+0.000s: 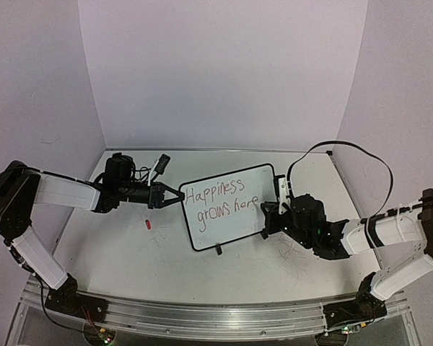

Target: Write a sentence on the whiteboard

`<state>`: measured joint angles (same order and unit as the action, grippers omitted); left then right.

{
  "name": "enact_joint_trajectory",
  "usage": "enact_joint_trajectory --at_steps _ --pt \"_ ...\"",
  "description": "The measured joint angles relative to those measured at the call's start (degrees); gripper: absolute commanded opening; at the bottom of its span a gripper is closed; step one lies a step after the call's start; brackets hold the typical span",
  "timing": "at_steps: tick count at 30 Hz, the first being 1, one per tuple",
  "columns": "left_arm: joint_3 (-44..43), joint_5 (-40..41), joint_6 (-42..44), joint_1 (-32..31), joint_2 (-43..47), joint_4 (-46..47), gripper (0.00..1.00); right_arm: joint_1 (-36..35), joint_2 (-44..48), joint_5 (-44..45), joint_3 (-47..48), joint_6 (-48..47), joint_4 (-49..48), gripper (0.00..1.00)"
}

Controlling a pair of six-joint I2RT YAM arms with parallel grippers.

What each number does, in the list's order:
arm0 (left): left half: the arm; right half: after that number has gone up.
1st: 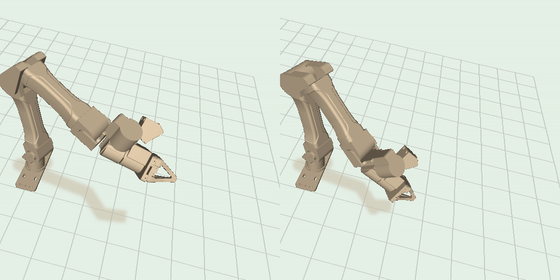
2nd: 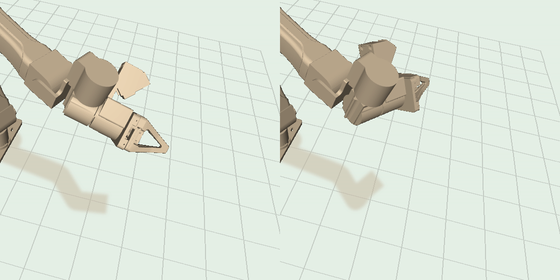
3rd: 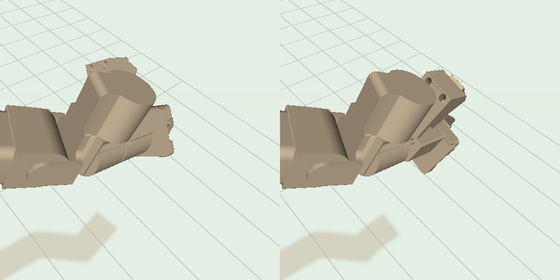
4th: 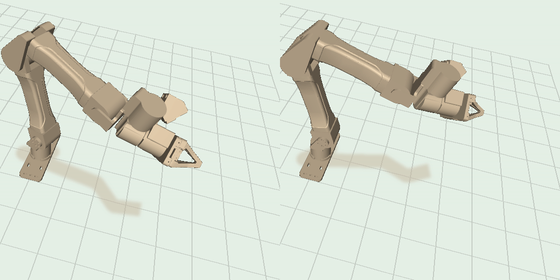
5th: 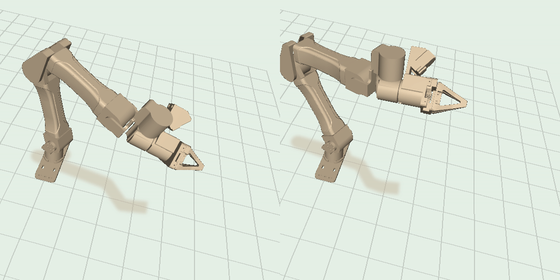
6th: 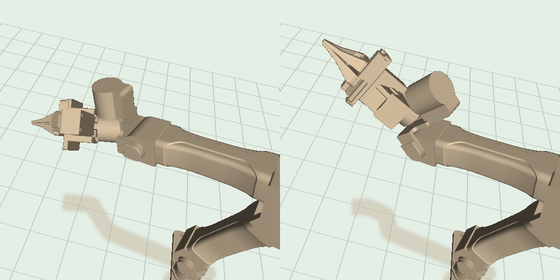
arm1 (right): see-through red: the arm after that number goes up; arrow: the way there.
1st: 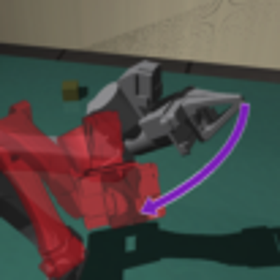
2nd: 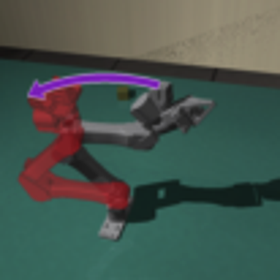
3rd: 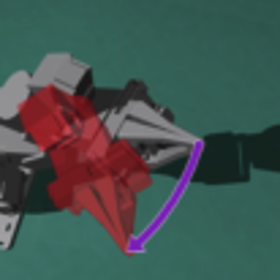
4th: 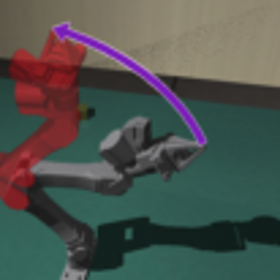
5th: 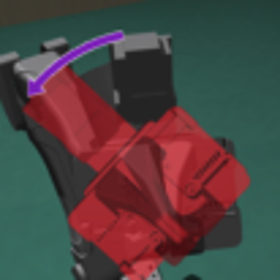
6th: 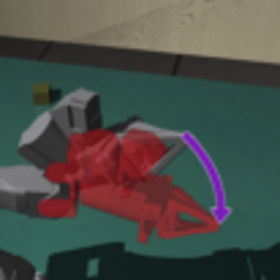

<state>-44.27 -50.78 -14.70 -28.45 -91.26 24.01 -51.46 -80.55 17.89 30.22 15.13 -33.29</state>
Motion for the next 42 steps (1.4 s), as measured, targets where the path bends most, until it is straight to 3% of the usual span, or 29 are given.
enact_joint_trajectory --at_steps 29,37,42 --pt "0.0 0.0 0.0 0.0 0.0 0.0 0.0 -0.1 1.2 4.0 -0.4 0.0 3.6 0.0" --pt "0.0 0.0 0.2 0.0 0.0 0.0 0.0 0.0 12.2 1.0 -7.7 -4.2 0.8 0.0" --pt "0.0 0.0 0.2 0.0 0.0 0.0 0.0 0.1 11.1 0.3 -7.6 -5.2 0.4 0.0"
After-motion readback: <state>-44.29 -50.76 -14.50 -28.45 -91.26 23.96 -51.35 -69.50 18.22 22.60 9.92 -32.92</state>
